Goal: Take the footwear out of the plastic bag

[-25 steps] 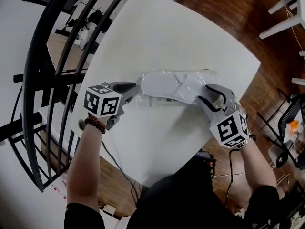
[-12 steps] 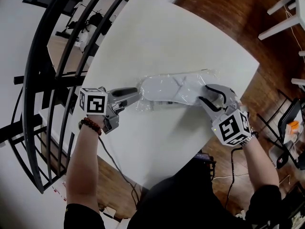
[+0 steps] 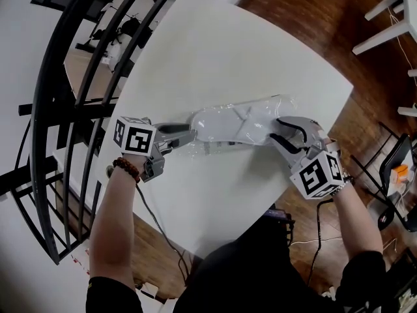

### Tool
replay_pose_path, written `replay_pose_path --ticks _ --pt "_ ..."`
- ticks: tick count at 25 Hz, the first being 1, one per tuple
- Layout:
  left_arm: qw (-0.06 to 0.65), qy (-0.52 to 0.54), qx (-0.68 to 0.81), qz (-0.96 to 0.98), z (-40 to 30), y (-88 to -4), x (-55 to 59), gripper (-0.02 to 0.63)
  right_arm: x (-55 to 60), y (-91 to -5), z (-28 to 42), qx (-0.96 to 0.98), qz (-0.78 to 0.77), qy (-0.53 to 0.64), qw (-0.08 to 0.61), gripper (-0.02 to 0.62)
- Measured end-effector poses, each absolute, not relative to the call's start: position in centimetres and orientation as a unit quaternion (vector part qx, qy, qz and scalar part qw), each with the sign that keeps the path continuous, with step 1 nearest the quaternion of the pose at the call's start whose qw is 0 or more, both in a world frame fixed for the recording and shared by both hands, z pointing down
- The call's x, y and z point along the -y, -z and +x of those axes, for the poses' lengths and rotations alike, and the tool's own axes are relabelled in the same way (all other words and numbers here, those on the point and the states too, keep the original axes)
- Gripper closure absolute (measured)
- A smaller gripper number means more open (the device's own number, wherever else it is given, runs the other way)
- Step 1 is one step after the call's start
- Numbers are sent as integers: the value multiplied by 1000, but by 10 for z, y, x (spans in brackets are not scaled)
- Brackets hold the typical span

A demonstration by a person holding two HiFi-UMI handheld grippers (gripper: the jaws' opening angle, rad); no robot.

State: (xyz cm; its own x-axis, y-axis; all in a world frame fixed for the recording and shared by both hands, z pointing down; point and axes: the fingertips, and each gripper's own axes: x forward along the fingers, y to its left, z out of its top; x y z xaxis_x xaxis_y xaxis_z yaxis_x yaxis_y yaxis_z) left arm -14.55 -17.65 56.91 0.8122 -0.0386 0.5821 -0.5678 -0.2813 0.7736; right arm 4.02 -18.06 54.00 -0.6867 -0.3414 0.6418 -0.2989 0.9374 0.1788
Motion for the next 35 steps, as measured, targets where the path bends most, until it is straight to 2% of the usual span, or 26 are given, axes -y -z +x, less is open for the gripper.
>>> replay_pose_path --ticks 5,13,20,25,30,35 --pt "571 -233 181 766 -138 -571 173 492 180 -540 39 920 167 38 352 446" --pt "590 -217 184 756 -133 -574 168 472 179 -540 39 923 162 40 348 448" --pt "597 -210 179 753 -128 -571 168 425 179 -541 39 924 157 39 345 451" --pt "597 -211 180 753 -128 -572 168 470 181 -540 37 926 162 33 340 451" --pt "595 -211 189 752 -132 -570 167 485 193 -521 48 929 195 -12 314 419" --pt "592 -207 199 753 -134 -568 168 489 221 -533 100 900 301 -133 285 417"
